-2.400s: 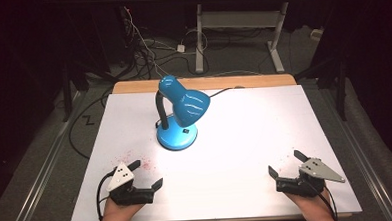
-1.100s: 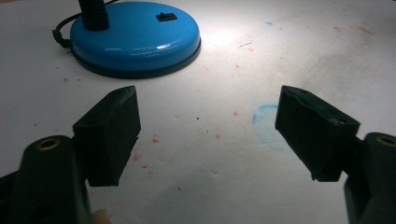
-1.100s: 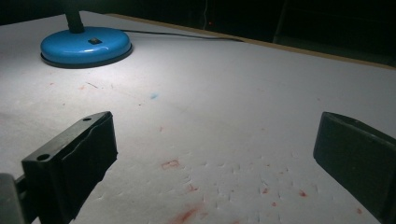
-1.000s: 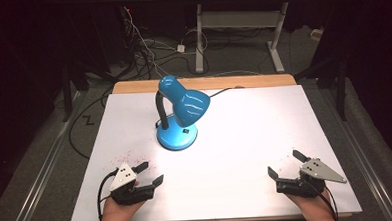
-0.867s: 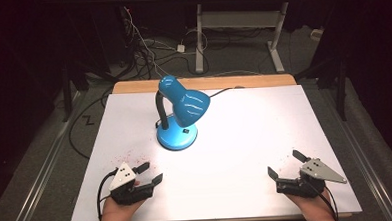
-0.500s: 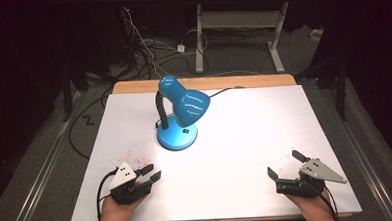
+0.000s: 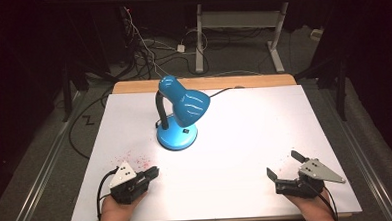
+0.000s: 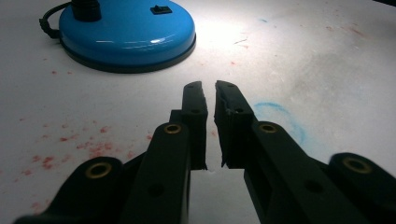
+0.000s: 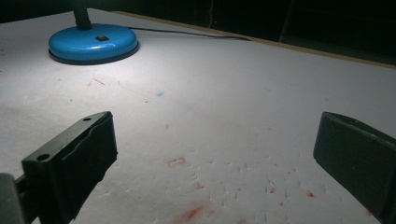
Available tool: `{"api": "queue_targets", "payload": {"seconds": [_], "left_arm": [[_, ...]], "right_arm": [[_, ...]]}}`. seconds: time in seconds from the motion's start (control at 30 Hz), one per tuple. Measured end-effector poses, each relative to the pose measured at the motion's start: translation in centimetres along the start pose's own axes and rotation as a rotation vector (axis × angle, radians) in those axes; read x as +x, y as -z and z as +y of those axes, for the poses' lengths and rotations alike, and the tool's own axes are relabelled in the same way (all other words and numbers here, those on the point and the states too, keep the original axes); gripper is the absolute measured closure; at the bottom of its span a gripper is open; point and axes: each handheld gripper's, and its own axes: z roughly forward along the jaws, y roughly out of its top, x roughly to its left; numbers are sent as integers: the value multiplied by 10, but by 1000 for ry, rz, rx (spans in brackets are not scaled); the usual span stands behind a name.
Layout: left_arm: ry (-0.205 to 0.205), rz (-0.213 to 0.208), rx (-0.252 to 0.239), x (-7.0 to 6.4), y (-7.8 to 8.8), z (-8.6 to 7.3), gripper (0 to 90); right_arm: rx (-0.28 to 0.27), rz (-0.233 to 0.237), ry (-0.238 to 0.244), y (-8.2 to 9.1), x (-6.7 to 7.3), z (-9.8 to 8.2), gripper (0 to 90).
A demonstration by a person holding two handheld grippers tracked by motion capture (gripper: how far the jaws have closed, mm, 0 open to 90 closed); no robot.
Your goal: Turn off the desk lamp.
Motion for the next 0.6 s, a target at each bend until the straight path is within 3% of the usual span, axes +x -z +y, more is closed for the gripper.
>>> {"api": "queue_targets", "payload": {"seconds": [0.2, 0.6], "left_arm": [[-5, -4, 11, 0, -1, 1, 864], [12, -2, 1, 1, 0, 1, 879]], "right_arm": [[-2, -1, -2, 1, 0, 0, 2], [-2, -1, 0, 2, 0, 0, 2]]}}
